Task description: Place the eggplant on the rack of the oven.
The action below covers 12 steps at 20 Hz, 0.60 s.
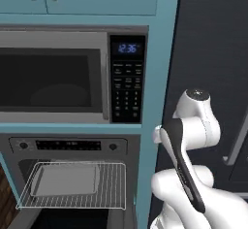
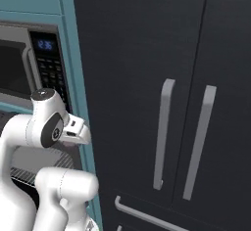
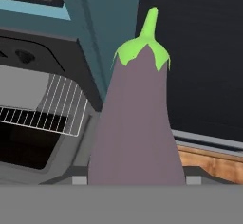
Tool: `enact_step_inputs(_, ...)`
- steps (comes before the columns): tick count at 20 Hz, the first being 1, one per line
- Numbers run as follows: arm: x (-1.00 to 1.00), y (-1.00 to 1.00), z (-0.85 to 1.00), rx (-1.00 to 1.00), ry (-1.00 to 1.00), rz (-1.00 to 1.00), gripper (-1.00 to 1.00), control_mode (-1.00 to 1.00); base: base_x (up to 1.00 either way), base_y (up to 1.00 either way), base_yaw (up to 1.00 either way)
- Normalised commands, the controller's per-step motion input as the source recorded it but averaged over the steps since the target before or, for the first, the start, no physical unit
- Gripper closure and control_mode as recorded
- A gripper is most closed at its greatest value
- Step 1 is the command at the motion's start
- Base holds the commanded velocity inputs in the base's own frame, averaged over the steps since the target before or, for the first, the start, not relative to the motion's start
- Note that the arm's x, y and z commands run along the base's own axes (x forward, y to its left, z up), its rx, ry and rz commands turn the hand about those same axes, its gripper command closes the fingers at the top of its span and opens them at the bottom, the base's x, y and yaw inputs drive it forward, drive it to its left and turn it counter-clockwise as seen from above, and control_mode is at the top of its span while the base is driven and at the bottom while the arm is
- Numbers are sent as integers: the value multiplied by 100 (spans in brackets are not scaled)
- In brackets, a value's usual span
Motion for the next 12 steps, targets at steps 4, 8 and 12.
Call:
enact_step_inputs(4,0,0,0,0,0,0,100,100,2,66,1)
enact_step_inputs(8,0,0,0,0,0,0,100,100,9,34,0)
enact_step_inputs(12,0,16,-1,-2,-2,0,100,-100,2,34,0)
